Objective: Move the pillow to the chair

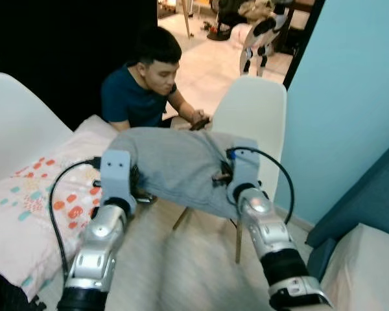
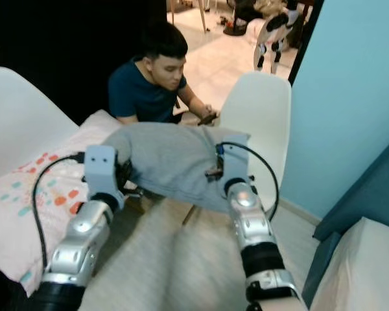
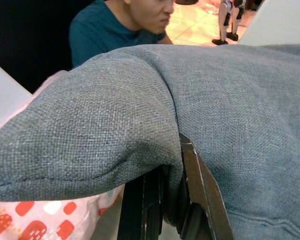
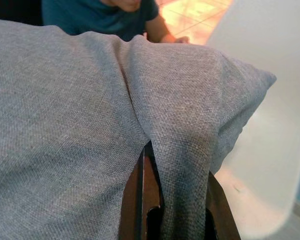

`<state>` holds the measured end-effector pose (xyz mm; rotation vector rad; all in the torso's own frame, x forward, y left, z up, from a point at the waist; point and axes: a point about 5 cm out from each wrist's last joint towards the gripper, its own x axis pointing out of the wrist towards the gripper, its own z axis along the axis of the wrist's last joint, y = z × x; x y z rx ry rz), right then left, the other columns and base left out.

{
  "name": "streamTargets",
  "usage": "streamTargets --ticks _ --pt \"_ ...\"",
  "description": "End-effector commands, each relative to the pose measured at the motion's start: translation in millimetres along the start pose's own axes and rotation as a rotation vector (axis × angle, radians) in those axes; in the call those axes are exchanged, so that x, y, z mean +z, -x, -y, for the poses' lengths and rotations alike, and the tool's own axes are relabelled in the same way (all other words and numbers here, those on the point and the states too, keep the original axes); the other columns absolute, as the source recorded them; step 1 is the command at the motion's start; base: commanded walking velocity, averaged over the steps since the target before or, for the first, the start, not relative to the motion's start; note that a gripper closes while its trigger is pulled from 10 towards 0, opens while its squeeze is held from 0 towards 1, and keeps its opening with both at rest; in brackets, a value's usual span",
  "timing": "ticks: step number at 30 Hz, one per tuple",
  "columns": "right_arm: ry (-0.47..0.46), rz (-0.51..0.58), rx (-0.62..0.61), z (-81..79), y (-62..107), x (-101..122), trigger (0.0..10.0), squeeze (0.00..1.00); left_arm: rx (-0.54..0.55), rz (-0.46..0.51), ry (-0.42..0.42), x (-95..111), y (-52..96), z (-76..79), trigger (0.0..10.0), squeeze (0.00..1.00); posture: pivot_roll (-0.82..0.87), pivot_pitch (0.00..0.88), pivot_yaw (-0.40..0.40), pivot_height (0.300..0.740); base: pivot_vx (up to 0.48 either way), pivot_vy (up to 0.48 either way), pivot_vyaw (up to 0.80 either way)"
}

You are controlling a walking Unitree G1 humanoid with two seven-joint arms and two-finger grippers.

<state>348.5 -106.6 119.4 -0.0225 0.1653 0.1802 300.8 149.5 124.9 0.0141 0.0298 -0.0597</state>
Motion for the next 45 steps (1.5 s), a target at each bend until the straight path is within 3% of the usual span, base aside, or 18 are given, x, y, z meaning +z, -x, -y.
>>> streamTargets --ticks 1,8,20,26,31,45 --pt "-0.001 0.035 0.010 -0.4 -0.1 6.3 10.0 0.00 -0.053 0.033 -0.003 7.2 -1.5 11.3 10.0 0.00 0.00 0.046 -0.023 0.740 0.371 0.000 -0.80" --pt "-0.016 0.026 -0.003 0.6 1.5 3.4 10.0 0.00 -0.059 0.034 -0.003 7.6 -1.9 12.5 10.0 0.00 0.00 0.048 -0.022 0.740 0.372 0.000 -0.76" --pt "-0.005 0.017 -0.005 0.9 2.9 0.6 10.0 0.00 -0.068 0.034 0.000 8.6 -3.4 14.4 10.0 0.00 0.00 0.062 -0.023 0.740 0.379 0.000 0.00" --pt "-0.043 0.031 -0.030 1.1 0.5 2.2 10.0 0.00 -0.113 0.034 -0.021 13.5 -8.9 18.0 10.0 0.00 0.04 0.066 0.043 0.740 0.382 0.000 0.00" --pt "-0.061 0.026 -0.051 -1.1 -0.3 2.0 10.0 0.00 -0.128 0.036 -0.035 17.0 -13.2 15.0 10.0 0.00 0.04 0.067 0.044 0.740 0.382 0.000 0.00" --pt "-0.044 0.021 -0.090 10.3 2.6 2.4 10.0 0.00 -0.121 0.026 -0.022 12.4 -12.6 18.1 10.0 0.00 0.02 0.067 0.043 0.740 0.383 0.000 -0.59"
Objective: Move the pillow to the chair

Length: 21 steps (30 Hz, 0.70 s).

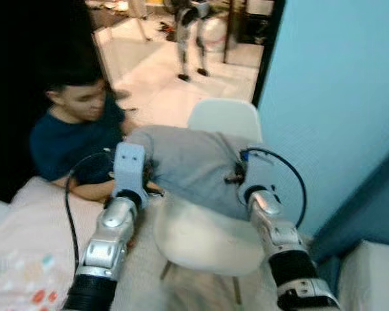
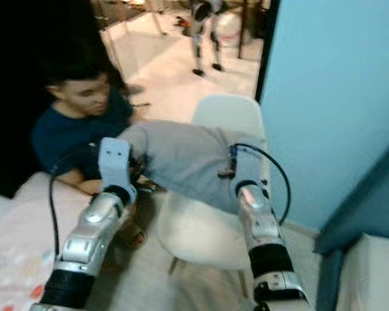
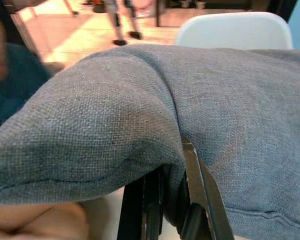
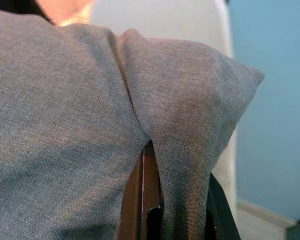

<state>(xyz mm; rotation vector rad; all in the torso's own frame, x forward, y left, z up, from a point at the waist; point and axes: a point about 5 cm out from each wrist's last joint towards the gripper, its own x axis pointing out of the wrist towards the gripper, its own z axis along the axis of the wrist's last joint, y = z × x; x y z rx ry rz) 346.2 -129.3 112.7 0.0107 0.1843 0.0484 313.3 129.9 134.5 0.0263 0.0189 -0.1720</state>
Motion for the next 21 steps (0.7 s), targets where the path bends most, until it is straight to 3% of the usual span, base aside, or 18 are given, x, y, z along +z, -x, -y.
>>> streamTargets --ticks 1,16,21 --pt "0.011 0.043 0.037 -12.0 -1.0 11.4 10.0 0.00 -0.011 0.014 -0.008 1.8 0.9 -0.5 10.0 0.00 0.02 0.065 0.040 0.740 0.382 0.000 0.00" --pt "0.117 0.079 0.090 -15.3 -4.1 27.4 10.0 0.00 -0.005 0.020 0.022 -3.4 3.2 3.9 10.0 0.00 -0.01 0.066 -0.015 0.740 0.379 0.000 0.00" --pt "0.163 0.074 0.133 -16.4 -5.2 29.6 10.0 0.00 -0.005 0.006 0.046 -6.8 5.7 7.9 10.0 0.00 -0.02 0.069 -0.043 0.740 0.000 0.000 0.00"
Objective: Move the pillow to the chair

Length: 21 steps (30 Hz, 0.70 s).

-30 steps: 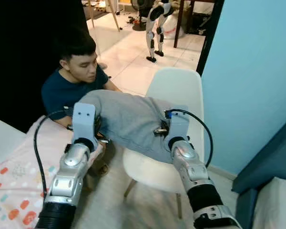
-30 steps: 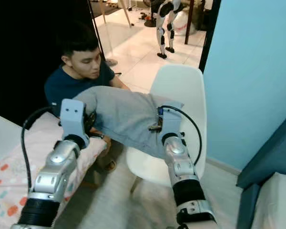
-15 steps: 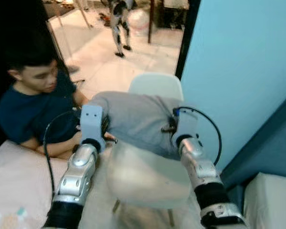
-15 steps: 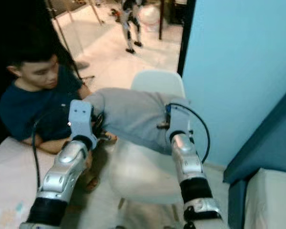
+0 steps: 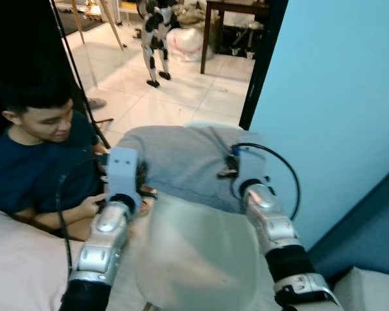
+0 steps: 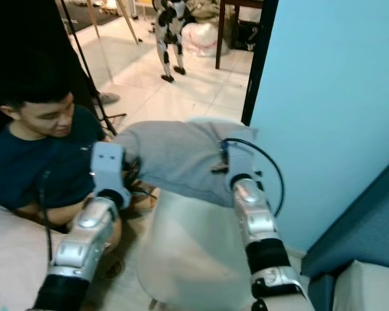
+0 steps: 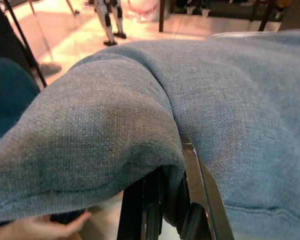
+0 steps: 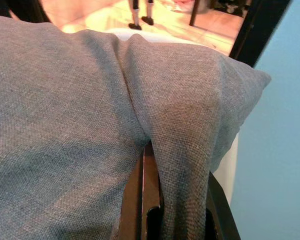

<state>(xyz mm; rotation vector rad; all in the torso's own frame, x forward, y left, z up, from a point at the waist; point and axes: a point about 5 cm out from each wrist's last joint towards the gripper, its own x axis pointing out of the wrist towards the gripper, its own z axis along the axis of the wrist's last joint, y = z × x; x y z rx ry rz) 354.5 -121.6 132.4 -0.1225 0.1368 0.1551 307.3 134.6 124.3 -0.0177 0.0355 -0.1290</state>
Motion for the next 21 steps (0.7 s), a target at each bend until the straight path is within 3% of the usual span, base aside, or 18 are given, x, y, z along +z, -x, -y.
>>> streamTargets --ticks 1,15,21 --pt "0.024 0.028 0.043 -7.6 -1.7 9.7 10.0 0.00 -0.042 0.009 0.001 1.9 0.2 11.3 10.0 0.00 -0.02 0.068 -0.045 0.740 0.000 0.000 0.00" --pt "0.034 -0.023 0.046 -9.9 0.0 -1.4 10.0 0.00 -0.089 -0.048 -0.002 -7.9 7.3 15.9 10.0 0.00 -0.02 0.057 -0.051 0.740 0.000 0.000 0.00" --pt "0.037 -0.036 0.051 -10.7 2.4 -4.0 10.0 0.00 -0.100 -0.092 0.004 -16.5 10.9 19.4 10.0 0.00 -0.02 0.034 -0.056 0.740 0.000 -0.400 0.00"
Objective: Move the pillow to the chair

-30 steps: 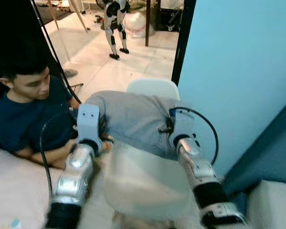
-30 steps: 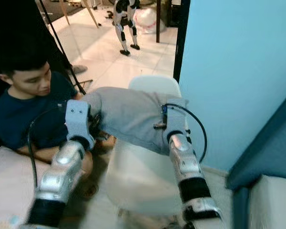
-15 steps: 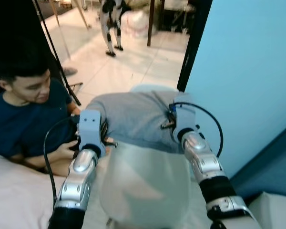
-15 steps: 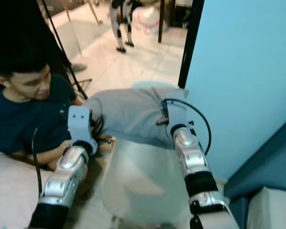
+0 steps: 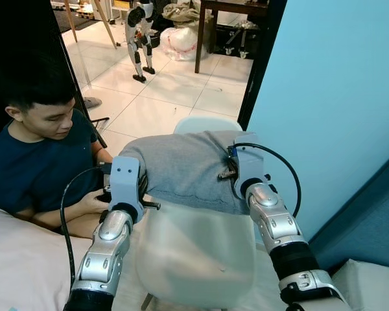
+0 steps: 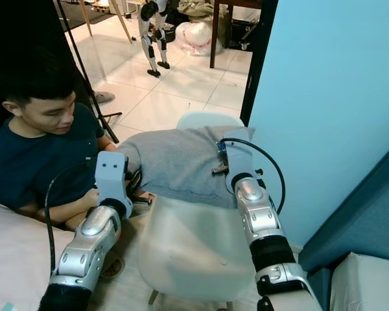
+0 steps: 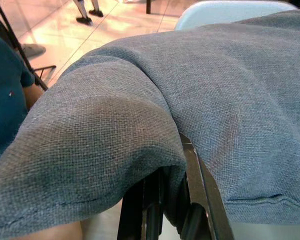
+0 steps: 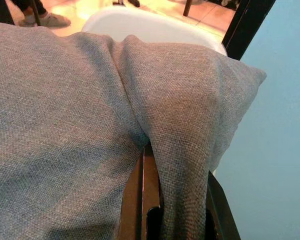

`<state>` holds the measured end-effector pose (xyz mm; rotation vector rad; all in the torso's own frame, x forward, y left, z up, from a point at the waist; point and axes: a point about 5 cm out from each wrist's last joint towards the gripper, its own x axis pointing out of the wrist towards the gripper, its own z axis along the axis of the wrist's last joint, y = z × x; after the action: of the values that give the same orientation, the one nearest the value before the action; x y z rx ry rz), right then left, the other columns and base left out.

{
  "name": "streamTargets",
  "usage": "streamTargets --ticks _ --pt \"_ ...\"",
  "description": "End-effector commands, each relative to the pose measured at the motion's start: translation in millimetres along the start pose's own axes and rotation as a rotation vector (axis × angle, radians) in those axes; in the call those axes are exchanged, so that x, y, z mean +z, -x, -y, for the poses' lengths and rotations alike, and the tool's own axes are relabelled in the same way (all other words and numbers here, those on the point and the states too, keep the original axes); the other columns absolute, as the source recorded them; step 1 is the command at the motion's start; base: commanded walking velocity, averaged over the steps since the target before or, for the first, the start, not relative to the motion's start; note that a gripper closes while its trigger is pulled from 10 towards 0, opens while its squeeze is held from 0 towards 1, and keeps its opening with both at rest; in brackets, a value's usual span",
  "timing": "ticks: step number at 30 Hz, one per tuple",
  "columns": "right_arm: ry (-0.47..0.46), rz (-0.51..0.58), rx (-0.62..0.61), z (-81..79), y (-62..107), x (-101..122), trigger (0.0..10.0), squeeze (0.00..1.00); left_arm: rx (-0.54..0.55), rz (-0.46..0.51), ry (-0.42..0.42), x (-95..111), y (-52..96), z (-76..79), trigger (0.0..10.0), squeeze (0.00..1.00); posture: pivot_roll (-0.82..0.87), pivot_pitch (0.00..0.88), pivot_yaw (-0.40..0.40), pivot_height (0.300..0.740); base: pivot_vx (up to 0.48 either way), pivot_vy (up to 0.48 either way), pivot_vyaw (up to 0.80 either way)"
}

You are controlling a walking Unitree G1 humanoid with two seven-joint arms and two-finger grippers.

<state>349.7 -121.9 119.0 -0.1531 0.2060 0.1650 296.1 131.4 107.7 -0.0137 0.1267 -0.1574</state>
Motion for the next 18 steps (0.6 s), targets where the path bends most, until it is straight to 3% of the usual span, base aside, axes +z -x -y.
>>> streamTargets --ticks 1,18 --pt "0.012 0.032 0.040 -8.8 0.7 9.3 10.0 0.00 -0.071 -0.003 0.003 -0.4 1.1 15.3 10.0 0.00 -0.02 0.033 -0.056 0.740 0.000 0.000 0.00" --pt "0.023 0.017 0.057 -14.8 3.1 2.7 10.0 0.00 -0.060 -0.017 -0.026 -4.3 3.8 13.2 10.0 0.00 0.00 0.000 -0.072 0.740 0.000 0.000 0.00"
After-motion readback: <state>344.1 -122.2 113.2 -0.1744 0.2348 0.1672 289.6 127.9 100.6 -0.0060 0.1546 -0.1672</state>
